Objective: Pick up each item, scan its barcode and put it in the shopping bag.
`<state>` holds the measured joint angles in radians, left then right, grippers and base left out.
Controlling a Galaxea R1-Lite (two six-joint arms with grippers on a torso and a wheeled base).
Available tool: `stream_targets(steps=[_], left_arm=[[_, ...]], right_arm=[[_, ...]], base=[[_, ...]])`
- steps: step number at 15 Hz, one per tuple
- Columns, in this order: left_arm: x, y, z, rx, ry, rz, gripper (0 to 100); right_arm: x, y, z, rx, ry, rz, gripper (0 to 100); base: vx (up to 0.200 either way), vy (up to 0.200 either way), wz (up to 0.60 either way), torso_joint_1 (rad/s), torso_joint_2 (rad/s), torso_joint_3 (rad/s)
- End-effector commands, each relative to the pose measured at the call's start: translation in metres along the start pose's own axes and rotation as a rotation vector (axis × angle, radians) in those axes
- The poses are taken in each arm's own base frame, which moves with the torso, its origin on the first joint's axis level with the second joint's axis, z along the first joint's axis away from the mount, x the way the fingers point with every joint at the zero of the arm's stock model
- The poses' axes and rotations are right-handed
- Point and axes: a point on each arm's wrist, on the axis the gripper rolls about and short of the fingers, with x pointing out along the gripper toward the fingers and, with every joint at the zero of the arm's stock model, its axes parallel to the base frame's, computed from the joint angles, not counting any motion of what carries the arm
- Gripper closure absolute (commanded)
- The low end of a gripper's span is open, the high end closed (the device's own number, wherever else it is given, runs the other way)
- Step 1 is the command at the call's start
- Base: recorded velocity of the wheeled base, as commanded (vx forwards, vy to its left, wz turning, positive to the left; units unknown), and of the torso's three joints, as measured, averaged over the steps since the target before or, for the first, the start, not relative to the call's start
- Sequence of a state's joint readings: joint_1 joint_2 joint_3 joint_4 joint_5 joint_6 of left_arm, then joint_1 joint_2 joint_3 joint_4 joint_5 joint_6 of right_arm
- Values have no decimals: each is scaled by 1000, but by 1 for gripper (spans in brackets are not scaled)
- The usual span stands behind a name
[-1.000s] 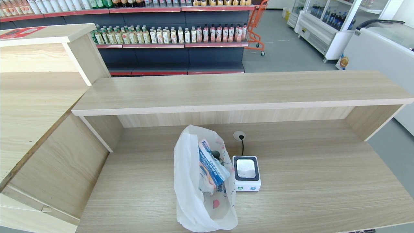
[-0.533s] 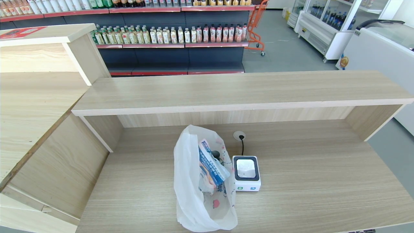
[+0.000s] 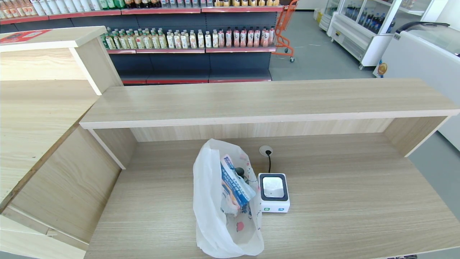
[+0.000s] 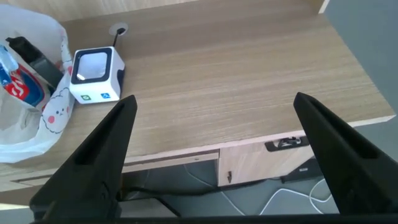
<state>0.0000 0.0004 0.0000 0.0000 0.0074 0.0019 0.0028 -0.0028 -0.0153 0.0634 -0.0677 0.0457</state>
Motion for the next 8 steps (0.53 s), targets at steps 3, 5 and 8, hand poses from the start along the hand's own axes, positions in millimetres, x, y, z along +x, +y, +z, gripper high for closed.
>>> stream_targets(steps=[3,5,8], left_arm=[[0,0,0,1,1,-1,0],[0,0,0,1,1,0,0],[0,0,0,3,1,0,0]], right_arm=[[0,0,0,-6,4,0,0],[0,0,0,-2,5,0,0],[0,0,0,0,4,0,0]], base=[[0,-67,0,1,2,1],[0,-200,0,7,0,7],[0,-200,0,12,4,2]])
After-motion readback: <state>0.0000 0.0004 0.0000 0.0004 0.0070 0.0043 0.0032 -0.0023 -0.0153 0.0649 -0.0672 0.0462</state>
